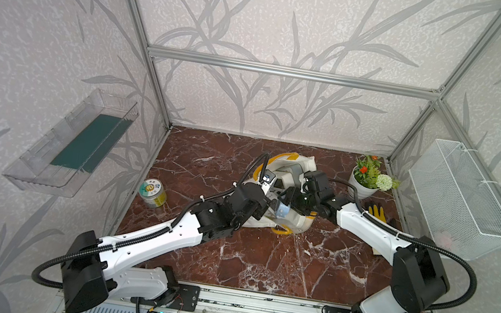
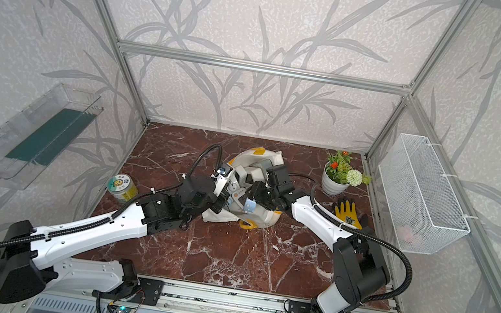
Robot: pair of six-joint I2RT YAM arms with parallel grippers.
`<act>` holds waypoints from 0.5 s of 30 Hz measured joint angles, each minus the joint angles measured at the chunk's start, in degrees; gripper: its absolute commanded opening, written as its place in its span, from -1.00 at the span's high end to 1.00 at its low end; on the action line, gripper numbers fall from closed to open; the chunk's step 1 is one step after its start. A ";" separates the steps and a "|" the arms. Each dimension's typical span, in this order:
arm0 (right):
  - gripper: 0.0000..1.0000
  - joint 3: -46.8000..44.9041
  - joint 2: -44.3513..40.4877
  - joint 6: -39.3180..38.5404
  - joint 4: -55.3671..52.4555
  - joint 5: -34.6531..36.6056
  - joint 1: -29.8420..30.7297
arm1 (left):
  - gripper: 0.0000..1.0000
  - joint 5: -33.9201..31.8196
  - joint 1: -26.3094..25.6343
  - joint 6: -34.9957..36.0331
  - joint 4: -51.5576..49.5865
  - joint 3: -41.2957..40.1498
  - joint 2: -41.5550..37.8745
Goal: Take the alarm clock out of the canvas bag
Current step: Pick up the alarm from the canvas bag.
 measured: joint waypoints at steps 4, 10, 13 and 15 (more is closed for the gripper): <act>0.50 -1.27 -1.01 0.07 1.20 -0.79 -0.61 | 1.00 -0.42 0.00 -0.37 0.02 -0.07 -0.09; 0.53 -1.66 -2.34 0.04 1.66 -1.57 -1.05 | 1.00 -2.23 0.00 -0.90 0.31 -0.31 -0.20; 0.53 -1.84 -3.45 0.04 1.97 -1.84 -1.09 | 1.00 -3.37 0.02 -1.42 0.22 -0.31 -0.17; 0.53 -1.84 -4.31 0.02 2.14 -2.14 -1.09 | 1.00 -4.20 0.02 -1.66 0.11 -0.28 -0.02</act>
